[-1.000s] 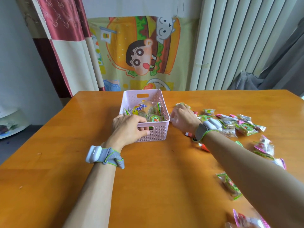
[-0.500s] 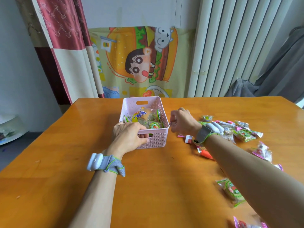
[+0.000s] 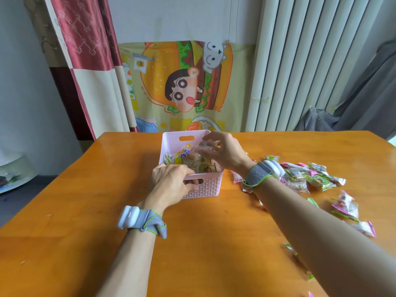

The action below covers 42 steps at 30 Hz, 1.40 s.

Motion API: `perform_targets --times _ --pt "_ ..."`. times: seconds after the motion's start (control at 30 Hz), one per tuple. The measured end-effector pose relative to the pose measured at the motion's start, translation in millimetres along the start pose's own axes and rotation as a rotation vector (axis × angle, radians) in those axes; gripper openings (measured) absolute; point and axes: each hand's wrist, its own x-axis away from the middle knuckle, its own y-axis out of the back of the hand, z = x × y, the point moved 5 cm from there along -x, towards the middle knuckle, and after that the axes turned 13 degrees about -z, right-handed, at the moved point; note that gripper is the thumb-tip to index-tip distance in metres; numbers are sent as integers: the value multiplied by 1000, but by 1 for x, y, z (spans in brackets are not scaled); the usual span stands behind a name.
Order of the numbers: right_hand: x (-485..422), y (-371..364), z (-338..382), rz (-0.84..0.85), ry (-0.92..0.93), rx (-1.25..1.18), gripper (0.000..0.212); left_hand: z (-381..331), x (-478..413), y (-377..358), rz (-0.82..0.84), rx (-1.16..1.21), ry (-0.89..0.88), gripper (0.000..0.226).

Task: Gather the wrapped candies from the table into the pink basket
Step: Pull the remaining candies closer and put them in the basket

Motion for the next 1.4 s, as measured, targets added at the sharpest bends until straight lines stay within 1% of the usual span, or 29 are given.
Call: perform_targets --times 0.03,0.13,0.2,0.3,0.4,0.43,0.5,0.57,0.6,0.73,0.8,0.9,1.0,1.1,1.23,1.4 --pt "3 -4 1 28 0 -12 38 0 0 0 -1 -6 -1 27" --pt "4 -1 -2 -1 27 -18 19 1 0 -1 -3 -5 5 26" --pt "3 7 -10 -10 26 3 19 0 -2 -2 -9 4 -1 25" --pt "6 17 -30 42 9 121 23 2 -1 -2 -21 9 -9 24" --pt "14 22 -59 181 -4 305 25 0 -1 -3 -21 6 -13 25" --pt "19 22 -68 244 -12 371 30 -1 -1 -3 -21 7 -16 24" --pt "30 21 -83 351 -39 488 46 -5 -1 -4 -25 9 -22 22" --pt "37 16 -92 418 -38 572 58 -8 -1 -5 -27 3 -29 23" --pt "39 14 -96 435 -31 589 61 -9 -1 -5 -27 -3 -31 23" --pt "38 10 -94 415 -3 584 58 -10 -1 -5 -32 -20 -28 25" --pt "35 12 -88 351 29 527 48 -11 -2 -5 -41 -21 -31 26" --pt "28 21 -79 260 58 377 31 -10 -2 -7 -32 -25 -22 25" --pt "21 35 -77 196 42 307 32 -13 -2 -8 -39 -21 -26 25" --pt "16 45 -82 161 0 311 32 -19 -1 -9 -44 -14 -40 23" --pt "19 52 -94 192 -89 390 28 -29 0 -11 -49 -3 -58 24" --pt "34 45 -98 235 -97 510 26 -33 1 -12 -43 -10 -61 25"
